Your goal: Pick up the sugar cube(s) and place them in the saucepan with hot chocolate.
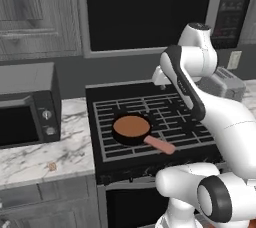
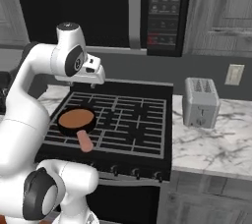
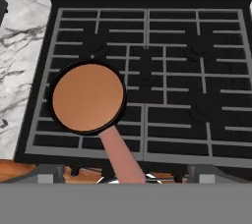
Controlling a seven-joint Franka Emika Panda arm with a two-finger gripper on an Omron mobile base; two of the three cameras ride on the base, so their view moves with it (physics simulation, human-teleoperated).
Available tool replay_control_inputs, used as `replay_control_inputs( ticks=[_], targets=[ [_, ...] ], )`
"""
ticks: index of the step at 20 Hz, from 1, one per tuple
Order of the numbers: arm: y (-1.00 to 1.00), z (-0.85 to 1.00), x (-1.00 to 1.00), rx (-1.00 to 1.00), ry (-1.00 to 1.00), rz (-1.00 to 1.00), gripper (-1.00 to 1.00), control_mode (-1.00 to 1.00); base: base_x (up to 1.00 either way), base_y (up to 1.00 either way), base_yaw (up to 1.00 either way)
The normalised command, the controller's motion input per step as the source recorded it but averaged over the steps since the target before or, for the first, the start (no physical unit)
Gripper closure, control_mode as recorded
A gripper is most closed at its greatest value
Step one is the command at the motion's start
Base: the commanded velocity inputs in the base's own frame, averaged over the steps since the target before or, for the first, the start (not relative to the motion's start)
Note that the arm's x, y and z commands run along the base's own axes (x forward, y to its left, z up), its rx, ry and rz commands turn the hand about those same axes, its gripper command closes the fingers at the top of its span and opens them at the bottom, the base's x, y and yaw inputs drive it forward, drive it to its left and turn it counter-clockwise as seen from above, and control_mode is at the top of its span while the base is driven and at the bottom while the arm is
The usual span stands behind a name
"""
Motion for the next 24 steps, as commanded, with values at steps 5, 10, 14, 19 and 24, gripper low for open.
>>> replay_control_inputs(
  ticks=[5, 10, 14, 19, 24],
  targets=[
    [0.00, 0.00, 0.00, 0.00, 0.00, 0.00, -1.00, 1.00, 0.00, 0.59, 0.00],
    [0.00, 0.00, 0.00, 0.00, 0.00, 0.00, -1.00, 1.00, 0.00, 0.57, 0.00],
    [0.00, 0.00, 0.00, 0.00, 0.00, 0.00, -1.00, 1.00, 0.00, 0.42, 0.00],
    [0.00, 0.00, 0.00, 0.00, 0.00, 0.00, -1.00, 1.00, 0.00, 0.27, 0.00],
    [0.03, 0.00, 0.00, 0.00, 0.00, 0.00, -1.00, -1.00, 0.00, 0.03, 0.00]
  ],
)
